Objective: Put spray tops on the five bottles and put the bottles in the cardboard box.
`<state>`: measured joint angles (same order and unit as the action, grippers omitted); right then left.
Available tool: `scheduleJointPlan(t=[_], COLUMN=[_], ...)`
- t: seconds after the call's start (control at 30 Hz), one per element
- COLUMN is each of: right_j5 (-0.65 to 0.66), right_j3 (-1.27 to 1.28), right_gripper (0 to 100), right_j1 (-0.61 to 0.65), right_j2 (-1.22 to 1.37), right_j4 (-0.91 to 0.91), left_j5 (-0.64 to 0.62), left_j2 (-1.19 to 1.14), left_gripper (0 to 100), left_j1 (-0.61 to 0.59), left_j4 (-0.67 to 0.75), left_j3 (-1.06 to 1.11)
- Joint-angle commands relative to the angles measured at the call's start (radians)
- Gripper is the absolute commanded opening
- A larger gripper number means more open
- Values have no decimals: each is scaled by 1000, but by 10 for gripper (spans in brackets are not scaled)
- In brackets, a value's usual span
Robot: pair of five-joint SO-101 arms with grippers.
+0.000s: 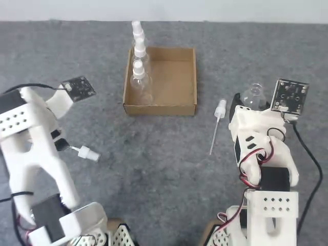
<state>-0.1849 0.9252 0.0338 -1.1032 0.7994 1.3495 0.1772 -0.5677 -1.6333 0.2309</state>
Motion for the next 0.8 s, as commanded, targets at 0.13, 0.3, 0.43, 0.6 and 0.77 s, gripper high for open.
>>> scheduleJointPlan(t=[0.13, 0.3, 0.43, 0.6, 0.77], right_j5=[0, 51, 54, 55, 57], right_j3=[5, 48, 57, 58, 58], right_gripper=[109, 108, 108, 108, 108], right_j1=[42, 47, 47, 68, 73], right_j2=[-24, -24, -24, -24, -24], right_j4=[-42, -108, -124, -122, -120], left_j5=[201, 221, 226, 226, 227], left_j2=[2, 3, 3, 3, 3], left_gripper=[195, 254, 254, 254, 254], left_j1=[-2, 0, 25, 77, 101], left_j4=[14, 196, 311, 393, 468], left_j3=[-22, 120, 217, 309, 380])
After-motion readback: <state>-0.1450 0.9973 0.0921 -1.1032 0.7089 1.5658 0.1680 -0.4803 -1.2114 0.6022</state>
